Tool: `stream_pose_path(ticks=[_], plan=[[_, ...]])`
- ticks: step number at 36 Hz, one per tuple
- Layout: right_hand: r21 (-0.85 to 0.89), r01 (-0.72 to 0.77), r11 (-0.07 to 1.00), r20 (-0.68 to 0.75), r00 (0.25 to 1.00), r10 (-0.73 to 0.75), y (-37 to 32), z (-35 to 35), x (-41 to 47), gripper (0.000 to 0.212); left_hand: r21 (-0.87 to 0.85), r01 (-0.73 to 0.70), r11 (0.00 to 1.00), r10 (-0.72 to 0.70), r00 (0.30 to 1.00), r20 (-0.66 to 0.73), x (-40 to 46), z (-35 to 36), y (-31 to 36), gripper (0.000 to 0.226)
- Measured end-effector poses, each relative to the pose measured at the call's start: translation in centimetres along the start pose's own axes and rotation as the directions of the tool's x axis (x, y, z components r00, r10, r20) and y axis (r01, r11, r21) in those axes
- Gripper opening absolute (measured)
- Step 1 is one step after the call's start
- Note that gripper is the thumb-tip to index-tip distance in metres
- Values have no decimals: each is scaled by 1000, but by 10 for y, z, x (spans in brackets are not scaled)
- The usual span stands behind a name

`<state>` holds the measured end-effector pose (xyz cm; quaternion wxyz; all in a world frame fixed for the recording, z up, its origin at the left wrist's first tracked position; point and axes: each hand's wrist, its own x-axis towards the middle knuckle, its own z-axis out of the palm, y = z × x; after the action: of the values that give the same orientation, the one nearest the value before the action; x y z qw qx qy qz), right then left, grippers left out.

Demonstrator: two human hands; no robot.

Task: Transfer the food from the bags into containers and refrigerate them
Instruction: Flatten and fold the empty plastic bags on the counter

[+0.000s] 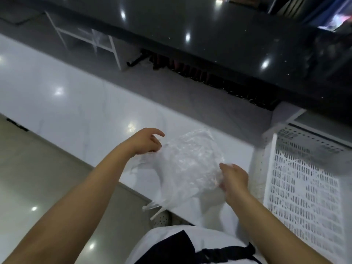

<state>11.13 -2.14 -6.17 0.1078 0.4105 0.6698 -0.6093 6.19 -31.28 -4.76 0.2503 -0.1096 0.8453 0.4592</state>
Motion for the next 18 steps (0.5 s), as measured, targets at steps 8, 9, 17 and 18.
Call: stream_pose_path(ticks=[8, 9, 17, 18], plan=[[-395, 331, 857, 65, 941, -333, 5, -8, 1, 18, 73, -65, 995, 73, 990, -118, 18, 8, -12, 39], [-425, 352, 834, 74, 932, -355, 4, -7, 2, 16, 83, -61, 995, 71, 988, -133, 18, 8, -14, 40], [-620, 522, 585, 156, 813, -561, -7, -1, 3, 51, 484, -40, 874, 241, 901, -360, -8, 20, -1, 46], [-609, 579, 542, 185, 768, -613, -12, 0, 2, 53, 470, -63, 880, 285, 863, -418, -14, 24, 11, 47]])
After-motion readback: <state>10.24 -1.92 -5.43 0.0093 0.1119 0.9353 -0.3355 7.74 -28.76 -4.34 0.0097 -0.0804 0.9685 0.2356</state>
